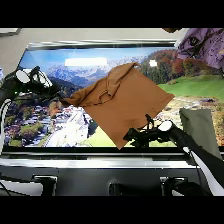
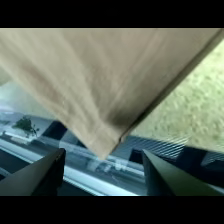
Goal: Fold the clothes and pants, and hang the long-sleeved shirts on hangers.
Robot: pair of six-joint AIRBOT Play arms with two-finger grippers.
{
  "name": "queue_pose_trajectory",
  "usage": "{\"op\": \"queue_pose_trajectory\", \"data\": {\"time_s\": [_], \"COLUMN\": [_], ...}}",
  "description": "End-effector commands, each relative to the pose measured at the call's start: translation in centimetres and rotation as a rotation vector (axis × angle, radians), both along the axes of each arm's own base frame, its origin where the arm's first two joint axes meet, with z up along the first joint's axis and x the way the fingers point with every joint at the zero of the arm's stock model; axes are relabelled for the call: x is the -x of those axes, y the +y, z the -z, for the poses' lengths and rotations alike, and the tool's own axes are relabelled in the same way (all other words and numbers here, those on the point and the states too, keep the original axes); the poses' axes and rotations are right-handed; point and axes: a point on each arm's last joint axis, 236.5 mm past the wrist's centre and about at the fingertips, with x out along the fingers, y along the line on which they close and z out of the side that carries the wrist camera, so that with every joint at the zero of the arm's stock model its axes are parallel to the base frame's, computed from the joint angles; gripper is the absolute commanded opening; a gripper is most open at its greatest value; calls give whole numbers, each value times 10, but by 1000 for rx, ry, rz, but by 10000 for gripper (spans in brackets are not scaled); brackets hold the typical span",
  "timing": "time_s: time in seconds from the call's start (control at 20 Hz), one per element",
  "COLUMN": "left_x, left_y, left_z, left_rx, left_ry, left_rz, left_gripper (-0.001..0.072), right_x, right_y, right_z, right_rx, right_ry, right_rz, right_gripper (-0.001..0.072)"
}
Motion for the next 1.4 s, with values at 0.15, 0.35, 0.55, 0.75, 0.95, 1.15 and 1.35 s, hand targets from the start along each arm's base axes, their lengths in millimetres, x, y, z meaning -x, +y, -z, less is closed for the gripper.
{"op": "queue_pose_trajectory", "data": {"time_s": [0.15, 0.35, 0.55, 0.75, 0.95, 1.15, 1.35], "left_x": [-2, -2, -2, -29, -31, 77, 218], "left_y": [1, 0, -10, -12, 11, 31, 39], "left_z": [1, 3, -9, -99, -309, -509, -576], "left_rx": [-1, -1, 58, 86, 16, -72, -221], "left_ry": [-6, -2, -12, -257, -738, -1223, -1448], "left_rz": [-3, -3, -10, -3, 12, -57, -145], "left_gripper": [18, 17, 17, 17, 17, 16, 17], "right_x": [-17, -34, -63, -131, -187, -138, -44], "right_y": [10, 16, 23, 2, -48, -82, -100], "right_z": [17, 14, -23, -130, -321, -485, -560], "right_rx": [-34, -72, -109, -118, -48, 78, 202], "right_ry": [7, -49, -184, -444, -874, -1205, -1390], "right_rz": [77, 112, -2, -108, -76, -67, 11], "right_gripper": [534, 171, 27, 26, 26, 26, 27]}}
